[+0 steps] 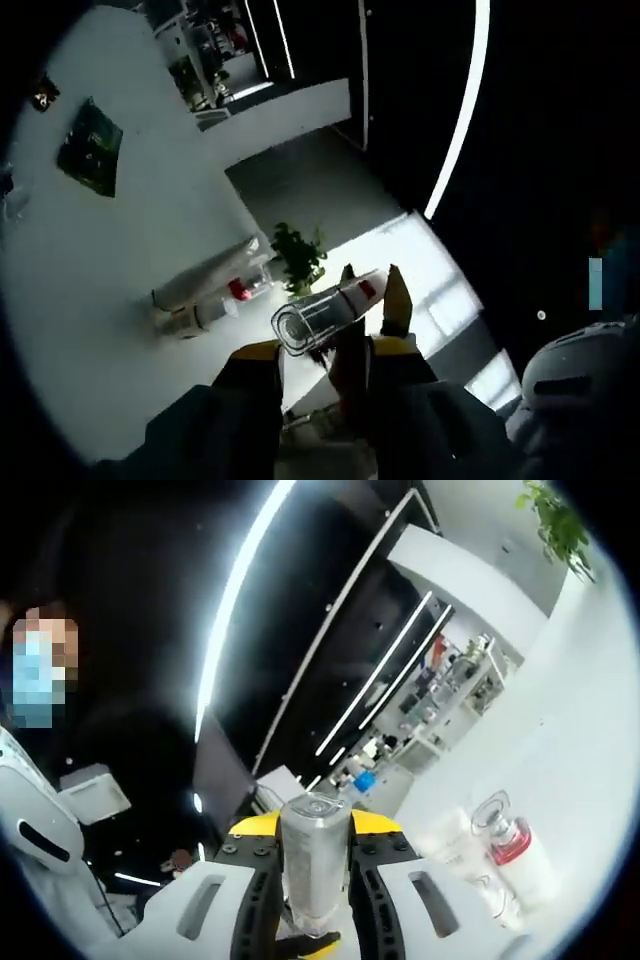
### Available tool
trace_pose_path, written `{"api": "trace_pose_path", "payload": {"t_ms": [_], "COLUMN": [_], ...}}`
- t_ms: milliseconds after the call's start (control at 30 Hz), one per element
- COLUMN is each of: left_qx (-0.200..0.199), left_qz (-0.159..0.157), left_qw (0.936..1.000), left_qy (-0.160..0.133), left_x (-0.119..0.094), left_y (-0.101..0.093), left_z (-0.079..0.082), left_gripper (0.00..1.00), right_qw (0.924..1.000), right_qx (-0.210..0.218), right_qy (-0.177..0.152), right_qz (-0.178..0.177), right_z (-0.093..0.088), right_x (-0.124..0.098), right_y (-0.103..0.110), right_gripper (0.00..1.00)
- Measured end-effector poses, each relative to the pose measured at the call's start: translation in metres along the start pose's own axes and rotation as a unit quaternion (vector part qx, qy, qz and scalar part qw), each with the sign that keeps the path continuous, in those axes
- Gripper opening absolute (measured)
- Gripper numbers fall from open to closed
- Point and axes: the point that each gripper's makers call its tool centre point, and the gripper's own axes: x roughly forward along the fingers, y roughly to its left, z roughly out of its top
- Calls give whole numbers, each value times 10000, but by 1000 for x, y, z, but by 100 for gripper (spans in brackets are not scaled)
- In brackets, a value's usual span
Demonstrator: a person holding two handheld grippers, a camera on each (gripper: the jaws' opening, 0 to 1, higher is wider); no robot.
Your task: Arrange the skincare products in the storage area until every visible bottle or jar stands upright without overlapping.
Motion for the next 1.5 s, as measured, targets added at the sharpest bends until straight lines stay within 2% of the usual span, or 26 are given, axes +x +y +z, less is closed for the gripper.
{"api": "trace_pose_path", "payload": {"t_ms": [67, 100, 167, 267, 400, 467, 633, 700, 800, 867, 1000, 1033, 1100, 1133, 1200, 1233, 1267, 1333, 1500], "left_qx": [-383, -408, -614, -1075, -1265, -1488, -2100, -2524, -2693, -2937, -3250, -3273, -3493, -3489, -3561, -3545, -3393, -3487, -3478], "left_qz": [-15, -25, -76, -226, -181, -202, -210, -239, -200, -154, -55, -46, 13, 52, 74, 77, 131, 139, 156], "left_qw": [9989, 9988, 9967, 9904, 9857, 9814, 9655, 9524, 9462, 9358, 9222, 9212, 9095, 9100, 9056, 9061, 9114, 9075, 9060], "left_qy": [-265, -278, -519, -838, -1097, -1193, -1524, -1690, -1782, -1945, -2095, -2106, -2252, -2239, -2302, -2306, -2325, -2338, -2409], "left_x": [1, 1, 3, 7, 11, 13, 15, 15, 15, 14, 14, 14, 13, 13, 12, 12, 11, 11, 8], "left_y": [0, -1, -1, -4, -1, -2, -1, 0, 2, 4, 8, 9, 12, 14, 17, 17, 18, 19, 22], "left_z": [5, 5, 10, 17, 23, 23, 29, 31, 31, 34, 33, 32, 34, 32, 32, 32, 32, 32, 37], "left_gripper": [26, 25, 25, 24, 26, 26, 28, 27, 27, 27, 27, 25, 23, 23, 23, 24, 24, 24, 22], "right_qw": [10000, 9999, 9998, 9993, 9995, 9991, 9983, 9965, 9956, 9953, 9935, 9930, 9912, 9907, 9884, 9870, 9865, 9858, 9871], "right_qx": [-54, -80, -69, -66, -59, -168, -377, -627, -756, -810, -1015, -1056, -1236, -1288, -1470, -1562, -1598, -1649, -1592], "right_qy": [-43, -76, -182, -333, -285, -367, -417, -519, -499, -476, -459, -468, -427, -369, -314, -304, -280, -217, -19], "right_qz": [17, 32, 77, 128, 141, 128, 152, 200, 218, 228, 218, 234, 213, 220, 223, 238, 241, 252, 179], "right_z": [1, 2, 4, 7, 1, 1, -1, 0, -2, -4, -8, -9, -13, -15, -18, -19, -20, -21, -29], "right_x": [0, 0, 1, 2, 4, 5, 10, 11, 13, 15, 16, 17, 18, 18, 17, 17, 16, 14, 11], "right_y": [1, 2, 5, 8, 12, 14, 20, 22, 24, 25, 26, 27, 26, 27, 27, 28, 29, 27, 24], "right_gripper": [23, 23, 23, 23, 23, 23, 23, 23, 23, 23, 23, 23, 23, 23, 23, 23, 23, 23, 24]}}
